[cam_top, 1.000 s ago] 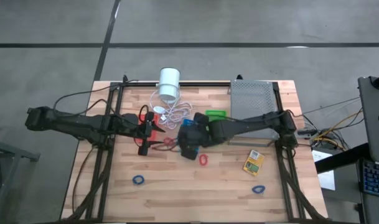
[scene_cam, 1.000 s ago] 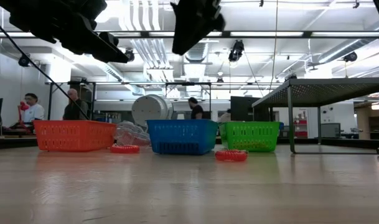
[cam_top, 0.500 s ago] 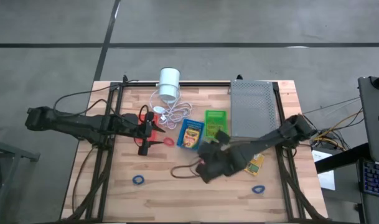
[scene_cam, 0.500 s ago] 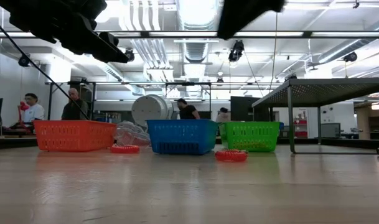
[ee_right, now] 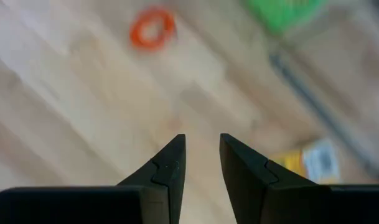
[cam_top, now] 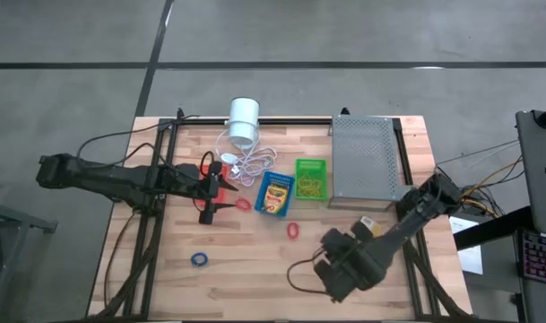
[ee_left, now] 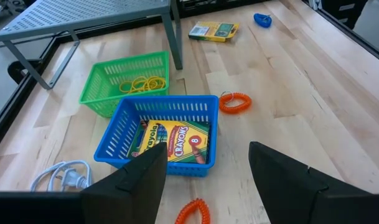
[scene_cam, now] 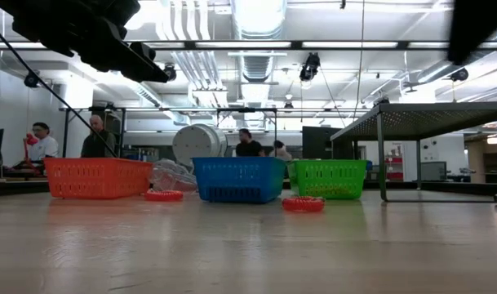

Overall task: Pick & Place Office Desk Supplies
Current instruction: Put the pack of crayon into the blue bin

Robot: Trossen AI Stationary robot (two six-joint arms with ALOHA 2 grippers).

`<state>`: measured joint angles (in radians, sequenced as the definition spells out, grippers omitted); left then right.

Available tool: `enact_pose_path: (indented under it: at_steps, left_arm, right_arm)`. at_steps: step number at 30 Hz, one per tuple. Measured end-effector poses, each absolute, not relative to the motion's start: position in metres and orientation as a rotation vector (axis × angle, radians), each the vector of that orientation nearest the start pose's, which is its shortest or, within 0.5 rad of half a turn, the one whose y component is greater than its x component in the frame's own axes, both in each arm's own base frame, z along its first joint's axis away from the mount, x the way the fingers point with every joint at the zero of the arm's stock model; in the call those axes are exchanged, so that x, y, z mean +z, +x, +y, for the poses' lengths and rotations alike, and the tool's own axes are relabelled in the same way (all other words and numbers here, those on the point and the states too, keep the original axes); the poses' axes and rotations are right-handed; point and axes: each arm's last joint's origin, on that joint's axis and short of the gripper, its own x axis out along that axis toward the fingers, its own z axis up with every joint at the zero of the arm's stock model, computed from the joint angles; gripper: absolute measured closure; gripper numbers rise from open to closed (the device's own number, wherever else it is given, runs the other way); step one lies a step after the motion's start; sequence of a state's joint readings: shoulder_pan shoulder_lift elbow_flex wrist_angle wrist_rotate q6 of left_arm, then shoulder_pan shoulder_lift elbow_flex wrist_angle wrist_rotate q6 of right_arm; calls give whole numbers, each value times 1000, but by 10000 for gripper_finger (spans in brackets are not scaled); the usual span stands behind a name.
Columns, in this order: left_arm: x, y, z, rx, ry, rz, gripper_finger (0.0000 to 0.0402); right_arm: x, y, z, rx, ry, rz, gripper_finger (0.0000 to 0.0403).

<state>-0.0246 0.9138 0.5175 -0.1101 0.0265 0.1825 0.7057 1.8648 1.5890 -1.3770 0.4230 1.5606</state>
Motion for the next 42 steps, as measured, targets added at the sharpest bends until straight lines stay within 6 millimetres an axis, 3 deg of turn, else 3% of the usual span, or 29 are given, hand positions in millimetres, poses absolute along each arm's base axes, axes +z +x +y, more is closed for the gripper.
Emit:
enact_pose_path:
  at_steps: [7, 17, 29, 37, 42]
  left_arm:
    - [226, 192, -6, -96, 178, 500, 171]
    - [226, 192, -6, -96, 178, 501, 171]
    - [226, 192, -5, -96, 178, 500, 171]
    - [226, 192, -5, -95, 178, 501, 171]
    - [226, 192, -5, -95, 178, 501, 171]
  right_arm:
    - [242, 244, 231, -842, 510, 1220, 307]
    - [201, 217, 233, -969, 523, 1280, 307]
    - [188, 212, 228, -1044, 579, 1348, 307]
    - [172, 205, 223, -1052, 550, 1429, 307]
    - [159, 201, 215, -993, 443, 1450, 307]
